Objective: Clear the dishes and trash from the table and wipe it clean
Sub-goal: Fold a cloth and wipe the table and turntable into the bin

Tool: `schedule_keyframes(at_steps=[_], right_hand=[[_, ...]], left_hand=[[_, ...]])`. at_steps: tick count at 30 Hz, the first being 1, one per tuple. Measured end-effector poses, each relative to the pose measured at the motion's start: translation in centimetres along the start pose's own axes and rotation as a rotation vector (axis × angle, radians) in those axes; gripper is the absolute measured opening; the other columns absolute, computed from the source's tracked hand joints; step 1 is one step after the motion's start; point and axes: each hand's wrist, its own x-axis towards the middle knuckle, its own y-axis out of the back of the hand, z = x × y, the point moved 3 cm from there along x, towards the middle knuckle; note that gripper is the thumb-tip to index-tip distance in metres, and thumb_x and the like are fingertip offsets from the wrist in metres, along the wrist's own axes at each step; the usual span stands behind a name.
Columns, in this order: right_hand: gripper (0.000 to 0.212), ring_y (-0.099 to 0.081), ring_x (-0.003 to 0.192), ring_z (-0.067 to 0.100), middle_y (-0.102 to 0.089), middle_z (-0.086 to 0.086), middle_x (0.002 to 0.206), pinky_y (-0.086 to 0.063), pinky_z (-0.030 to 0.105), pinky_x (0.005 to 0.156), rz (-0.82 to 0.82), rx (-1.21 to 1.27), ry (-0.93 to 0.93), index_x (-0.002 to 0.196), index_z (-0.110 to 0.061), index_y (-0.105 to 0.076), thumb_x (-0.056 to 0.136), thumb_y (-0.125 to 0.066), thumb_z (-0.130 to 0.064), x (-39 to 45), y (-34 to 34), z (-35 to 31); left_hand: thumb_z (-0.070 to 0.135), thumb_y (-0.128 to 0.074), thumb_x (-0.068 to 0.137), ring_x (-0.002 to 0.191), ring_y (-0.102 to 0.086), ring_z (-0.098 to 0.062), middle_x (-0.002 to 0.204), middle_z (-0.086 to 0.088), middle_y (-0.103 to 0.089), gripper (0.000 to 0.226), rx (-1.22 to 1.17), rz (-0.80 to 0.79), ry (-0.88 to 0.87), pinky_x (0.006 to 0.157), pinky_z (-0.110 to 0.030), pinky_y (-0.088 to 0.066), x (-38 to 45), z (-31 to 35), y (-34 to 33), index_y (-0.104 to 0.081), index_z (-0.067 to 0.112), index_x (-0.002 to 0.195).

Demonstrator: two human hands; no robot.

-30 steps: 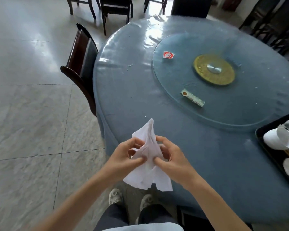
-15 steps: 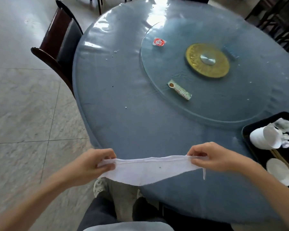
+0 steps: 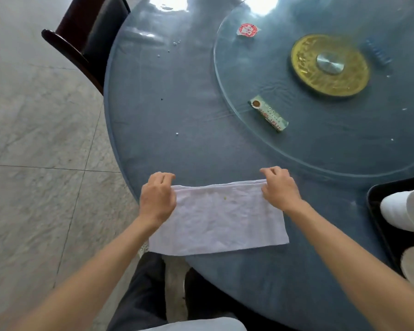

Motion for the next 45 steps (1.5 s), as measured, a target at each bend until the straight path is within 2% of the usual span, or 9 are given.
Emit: schedule_keyframes(at_steps=[3, 6, 9, 13, 18, 28, 33, 37, 45], right_hand=[[0.044, -0.057, 0.125, 0.038, -0.059, 0.014, 0.140, -0.050, 0.049, 0.100, 0.221, 0.114, 0.148, 0.135, -0.015, -0.064, 0.093, -0.055, -0.028, -3.6, -4.2, -2.9], [0.059, -0.037, 0.149, 0.030, -0.036, 0.009, 0.163, -0.040, 0.050, 0.110, 0.179, 0.085, 0.252, 0.151, -0.034, -0.048, 0.096, -0.049, -0.055, -7.1, -8.1, -4.0], [0.076, -0.008, 0.160, 0.031, -0.009, 0.011, 0.173, -0.019, 0.062, 0.122, 0.146, 0.060, 0.246, 0.158, -0.045, -0.033, 0.089, -0.050, -0.074, -8.4, -10.9, -3.7], [0.088, -0.010, 0.158, 0.040, -0.013, 0.020, 0.171, -0.006, 0.080, 0.113, 0.174, -0.024, 0.192, 0.153, -0.051, -0.037, 0.074, -0.052, -0.088, -7.8, -11.9, -4.8], [0.090, -0.006, 0.157, 0.045, -0.010, 0.022, 0.170, -0.003, 0.087, 0.106, 0.200, -0.062, 0.176, 0.152, -0.054, -0.037, 0.071, -0.052, -0.089, -6.7, -12.0, -5.0], [0.092, -0.007, 0.156, 0.047, -0.010, 0.023, 0.170, -0.004, 0.087, 0.104, 0.220, -0.098, 0.199, 0.152, -0.055, -0.036, 0.069, -0.052, -0.091, -3.1, -10.8, -6.8], [0.088, -0.001, 0.157, 0.044, -0.006, 0.019, 0.171, -0.002, 0.087, 0.105, 0.273, -0.065, 0.195, 0.154, -0.060, -0.025, 0.074, -0.036, -0.096, 5.5, -8.2, -12.4], [0.089, 0.005, 0.157, 0.044, 0.003, 0.016, 0.172, -0.002, 0.088, 0.104, 0.281, -0.041, 0.167, 0.154, -0.062, -0.017, 0.074, -0.031, -0.097, 12.5, -6.0, -17.2], [0.090, 0.004, 0.157, 0.044, 0.005, 0.015, 0.172, -0.003, 0.089, 0.102, 0.289, -0.046, 0.161, 0.154, -0.064, -0.015, 0.073, -0.035, -0.098, 16.0, -4.8, -19.1]], left_hand=[[0.022, -0.064, 0.084, 0.140, -0.046, -0.033, 0.143, -0.008, -0.057, 0.047, 0.006, 0.006, -0.080, 0.104, -0.051, -0.046, -3.8, 3.7, -3.1, -0.061, 0.014, 0.130], [0.049, -0.048, 0.088, 0.154, -0.021, -0.030, 0.166, -0.004, -0.027, 0.068, 0.037, -0.099, 0.029, 0.118, -0.060, -0.021, -6.8, 5.0, -7.2, -0.040, 0.030, 0.153], [0.060, -0.043, 0.090, 0.156, -0.008, -0.032, 0.170, -0.010, -0.010, 0.075, 0.085, -0.103, 0.131, 0.120, -0.064, -0.009, -8.8, 5.6, -9.8, -0.026, 0.036, 0.158], [0.062, -0.042, 0.090, 0.154, -0.013, -0.039, 0.168, -0.015, -0.015, 0.071, 0.153, -0.011, 0.173, 0.116, -0.071, -0.012, -9.0, 5.9, -11.1, -0.031, 0.038, 0.156], [0.062, -0.044, 0.090, 0.153, -0.014, -0.044, 0.166, -0.017, -0.019, 0.068, 0.206, 0.025, 0.180, 0.113, -0.074, -0.013, -8.1, 5.7, -11.6, -0.033, 0.042, 0.154], [0.064, -0.056, 0.087, 0.152, -0.017, -0.046, 0.166, -0.016, -0.023, 0.070, 0.208, 0.105, 0.143, 0.111, -0.077, -0.012, -4.1, 3.8, -11.2, -0.034, 0.048, 0.152], [0.067, -0.048, 0.090, 0.154, -0.012, -0.040, 0.168, -0.008, -0.019, 0.066, 0.188, 0.202, 0.167, 0.116, -0.073, -0.006, 5.2, -0.7, -8.5, -0.032, 0.052, 0.152], [0.069, -0.046, 0.089, 0.156, -0.004, -0.037, 0.170, -0.004, -0.012, 0.067, 0.194, 0.161, 0.164, 0.116, -0.072, -0.002, 13.5, -4.5, -6.0, -0.026, 0.056, 0.152], [0.069, -0.041, 0.091, 0.156, 0.003, -0.035, 0.171, -0.003, -0.005, 0.066, 0.194, 0.122, 0.168, 0.116, -0.071, 0.000, 17.1, -5.9, -4.9, -0.021, 0.058, 0.152]])
